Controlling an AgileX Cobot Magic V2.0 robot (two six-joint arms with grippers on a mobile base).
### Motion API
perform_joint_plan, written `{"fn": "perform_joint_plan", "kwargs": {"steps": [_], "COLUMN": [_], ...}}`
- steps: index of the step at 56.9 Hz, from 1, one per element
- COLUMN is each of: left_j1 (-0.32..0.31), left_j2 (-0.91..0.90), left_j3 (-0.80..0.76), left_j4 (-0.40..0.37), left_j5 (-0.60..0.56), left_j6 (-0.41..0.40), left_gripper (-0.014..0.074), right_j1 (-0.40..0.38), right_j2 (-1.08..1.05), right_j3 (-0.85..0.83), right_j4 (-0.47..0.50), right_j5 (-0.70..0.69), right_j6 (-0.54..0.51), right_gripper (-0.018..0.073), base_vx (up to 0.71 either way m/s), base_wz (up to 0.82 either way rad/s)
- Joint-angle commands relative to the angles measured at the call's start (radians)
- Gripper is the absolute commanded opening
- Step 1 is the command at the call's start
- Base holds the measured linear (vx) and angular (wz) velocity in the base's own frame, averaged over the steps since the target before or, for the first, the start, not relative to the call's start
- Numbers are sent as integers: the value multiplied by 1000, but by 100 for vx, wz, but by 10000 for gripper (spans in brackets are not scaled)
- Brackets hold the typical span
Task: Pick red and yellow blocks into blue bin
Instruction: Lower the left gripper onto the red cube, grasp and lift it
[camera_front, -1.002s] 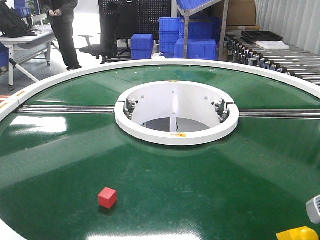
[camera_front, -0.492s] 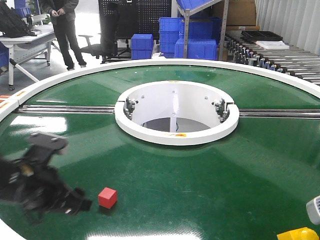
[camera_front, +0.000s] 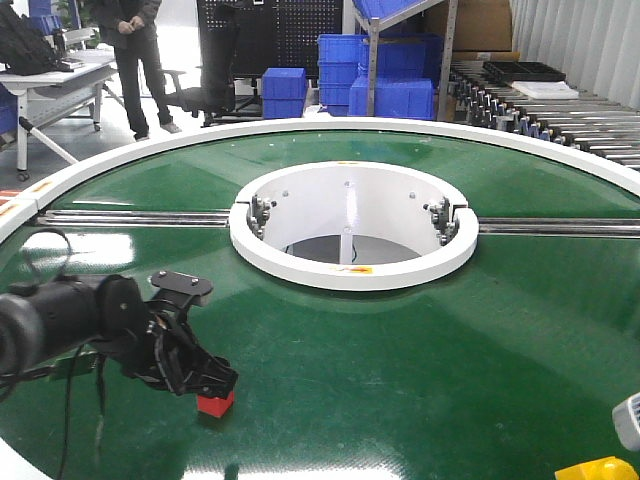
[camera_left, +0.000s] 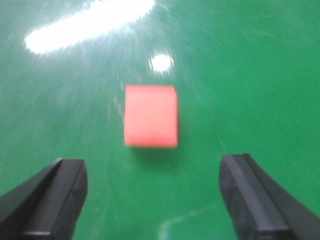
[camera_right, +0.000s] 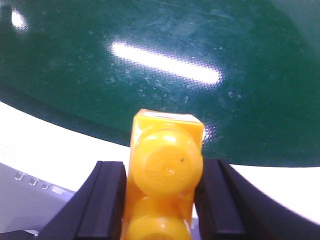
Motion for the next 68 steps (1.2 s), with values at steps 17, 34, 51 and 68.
{"fn": "perform_joint_plan", "kwargs": {"steps": [17, 34, 51, 68], "left_j1": [-5, -6, -6, -6], "left_j2": [75, 117, 118, -12], "left_j3": [-106, -105, -105, -105], "left_j4": [0, 0, 0, 1], "left_j5": [-141, -222, -213, -33], "left_j6": [-2, -2, -2, -2], "left_gripper": [605, 589, 389, 263], "right_j1": [3, 3, 3, 3], "right_j2": [-7, -7, -7, -7], "right_j3": [-28, -28, -28, -28], "right_j4": [-7, -7, -7, -7], "right_j5": [-59, -59, -59, -58], "right_j6": [-11, -11, -11, -11], "right_gripper": [210, 210, 210, 210], "base_vx": [0, 0, 0, 0], "base_wz": [0, 0, 0, 0]}}
